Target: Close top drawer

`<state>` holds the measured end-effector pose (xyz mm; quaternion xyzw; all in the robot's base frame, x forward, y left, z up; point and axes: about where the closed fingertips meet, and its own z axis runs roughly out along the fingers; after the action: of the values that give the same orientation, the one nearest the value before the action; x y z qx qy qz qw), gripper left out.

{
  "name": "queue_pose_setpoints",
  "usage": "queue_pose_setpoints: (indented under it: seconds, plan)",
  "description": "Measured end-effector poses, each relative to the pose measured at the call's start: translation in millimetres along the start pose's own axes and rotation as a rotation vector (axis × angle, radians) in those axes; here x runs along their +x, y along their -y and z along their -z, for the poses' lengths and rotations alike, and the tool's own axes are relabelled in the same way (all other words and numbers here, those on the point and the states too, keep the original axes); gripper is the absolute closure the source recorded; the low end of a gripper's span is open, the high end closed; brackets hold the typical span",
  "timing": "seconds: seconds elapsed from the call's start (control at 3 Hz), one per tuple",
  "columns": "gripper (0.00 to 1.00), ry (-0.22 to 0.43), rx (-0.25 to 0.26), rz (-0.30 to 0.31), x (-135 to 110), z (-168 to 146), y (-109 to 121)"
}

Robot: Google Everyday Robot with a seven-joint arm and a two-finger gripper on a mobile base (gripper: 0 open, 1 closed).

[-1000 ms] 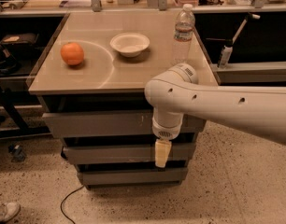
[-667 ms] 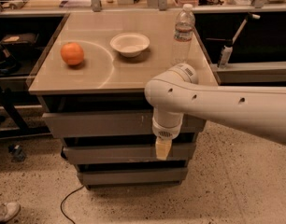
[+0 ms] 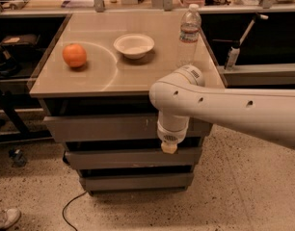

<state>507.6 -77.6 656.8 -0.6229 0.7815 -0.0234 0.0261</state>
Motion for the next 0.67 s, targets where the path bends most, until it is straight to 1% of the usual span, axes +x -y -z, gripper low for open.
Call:
queue_pose_setpoints:
  seconds: [0.33, 0.67]
  plan:
    - [1.0, -0.014, 0.039, 0.011, -6, 3, 20]
    - [1.0, -0.03, 0.062, 0.028, -15, 0, 41]
